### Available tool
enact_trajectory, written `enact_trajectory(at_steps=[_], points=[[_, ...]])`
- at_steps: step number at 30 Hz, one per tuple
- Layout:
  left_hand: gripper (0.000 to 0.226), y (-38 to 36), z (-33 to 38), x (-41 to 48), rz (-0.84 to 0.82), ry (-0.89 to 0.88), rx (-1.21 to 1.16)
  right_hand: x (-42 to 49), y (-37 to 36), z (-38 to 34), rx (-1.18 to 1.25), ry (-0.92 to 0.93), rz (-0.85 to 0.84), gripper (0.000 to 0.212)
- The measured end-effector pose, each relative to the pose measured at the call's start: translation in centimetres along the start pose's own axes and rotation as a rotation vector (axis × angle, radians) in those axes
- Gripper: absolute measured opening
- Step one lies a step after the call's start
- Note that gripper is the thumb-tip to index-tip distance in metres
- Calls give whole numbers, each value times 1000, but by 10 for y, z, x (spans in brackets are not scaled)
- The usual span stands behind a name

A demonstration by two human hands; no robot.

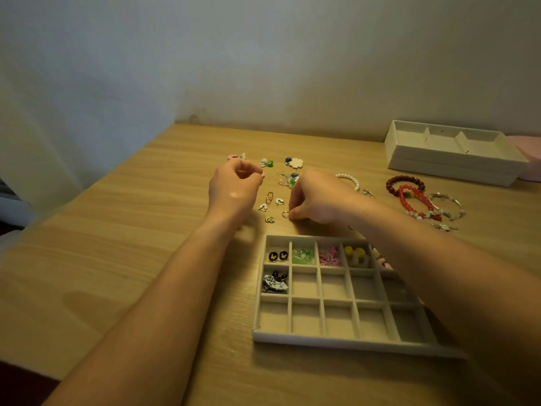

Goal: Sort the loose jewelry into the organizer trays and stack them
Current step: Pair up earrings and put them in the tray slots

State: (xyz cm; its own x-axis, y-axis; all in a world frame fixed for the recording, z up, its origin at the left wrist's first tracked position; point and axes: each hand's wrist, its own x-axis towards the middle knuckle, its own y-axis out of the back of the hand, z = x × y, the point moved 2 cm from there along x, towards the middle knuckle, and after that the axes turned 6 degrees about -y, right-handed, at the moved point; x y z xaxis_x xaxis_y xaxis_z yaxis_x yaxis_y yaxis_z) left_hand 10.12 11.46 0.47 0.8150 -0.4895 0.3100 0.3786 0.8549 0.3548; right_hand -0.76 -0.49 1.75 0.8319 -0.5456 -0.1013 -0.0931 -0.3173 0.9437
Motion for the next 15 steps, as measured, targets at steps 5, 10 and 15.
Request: enact_trajectory(at_steps=[5, 10, 15], points=[[15, 1, 10, -13, -110, -129, 28, -9, 16, 3, 200, 26, -24, 4], [18, -3, 27, -31, -405, -225, -66, -45, 41, 10, 554, 31, -34, 2], [34, -8, 39, -50, -539, -160, -311, -72, 46, 19, 789, -49, -69, 4]])
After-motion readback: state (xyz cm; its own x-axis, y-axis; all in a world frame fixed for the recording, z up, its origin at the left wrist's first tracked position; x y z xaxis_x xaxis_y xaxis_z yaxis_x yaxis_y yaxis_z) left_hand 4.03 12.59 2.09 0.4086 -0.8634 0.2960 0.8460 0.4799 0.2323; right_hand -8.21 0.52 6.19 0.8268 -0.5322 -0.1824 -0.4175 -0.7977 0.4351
